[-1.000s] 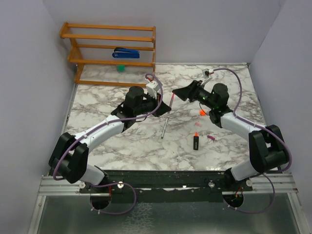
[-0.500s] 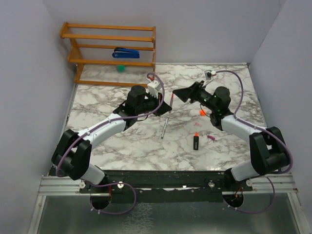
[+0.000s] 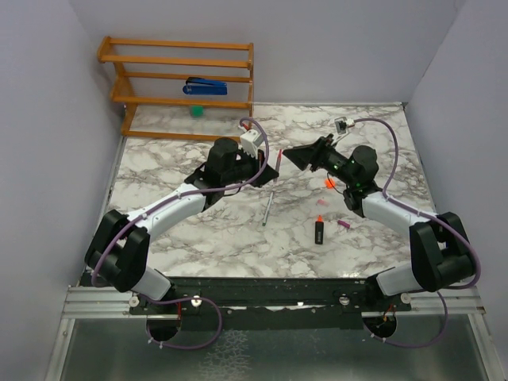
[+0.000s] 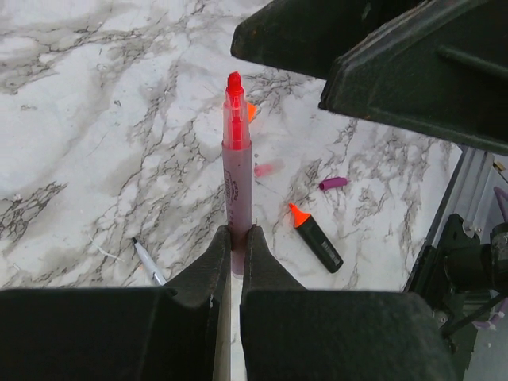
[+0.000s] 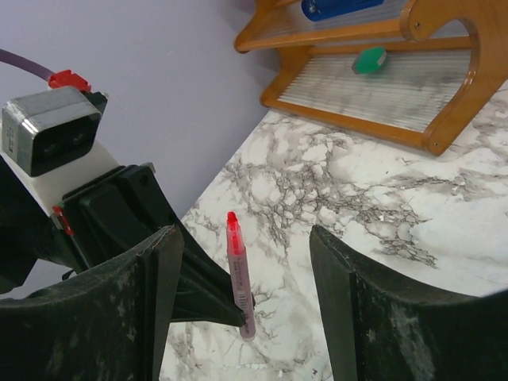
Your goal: Insert the pens into the pen caps
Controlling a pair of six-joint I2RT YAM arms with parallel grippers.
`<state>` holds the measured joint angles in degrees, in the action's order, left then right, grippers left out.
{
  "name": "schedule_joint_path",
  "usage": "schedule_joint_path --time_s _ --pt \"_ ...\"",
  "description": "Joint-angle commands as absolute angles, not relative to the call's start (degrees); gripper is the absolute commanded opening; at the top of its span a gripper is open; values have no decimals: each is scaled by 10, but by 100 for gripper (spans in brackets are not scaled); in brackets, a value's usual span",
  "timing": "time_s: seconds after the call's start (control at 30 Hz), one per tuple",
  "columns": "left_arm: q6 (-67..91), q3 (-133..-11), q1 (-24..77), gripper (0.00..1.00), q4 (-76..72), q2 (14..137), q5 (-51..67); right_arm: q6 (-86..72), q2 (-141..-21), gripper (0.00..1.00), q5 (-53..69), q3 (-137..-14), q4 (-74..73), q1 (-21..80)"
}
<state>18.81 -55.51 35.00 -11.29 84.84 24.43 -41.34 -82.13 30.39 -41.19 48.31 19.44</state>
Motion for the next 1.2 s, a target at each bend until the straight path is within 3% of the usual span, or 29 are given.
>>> schedule_joint_path --time_s 0.0,0.33,0.87,1.0,1.07,1.1,1.17 --pt "187 -580 353 0 -131 849 244 -403 -830 69 328 -425 489 198" --pt "192 -586 368 0 -138 863 257 -384 -840 64 333 -434 478 210" --pt "173 -599 376 0 -135 875 237 -367 -846 46 331 -436 446 218" --pt "173 -600 375 0 -135 877 236 -366 -845 35 331 -435 441 218" --pt "173 -601 375 0 -136 879 234 -364 -846 20 327 -438 430 219" --pt "173 -601 376 0 -136 880 234 -362 -848 7 324 -439 424 219" --pt "175 -601 376 0 -139 882 234 -359 -850 0 320 -445 410 219"
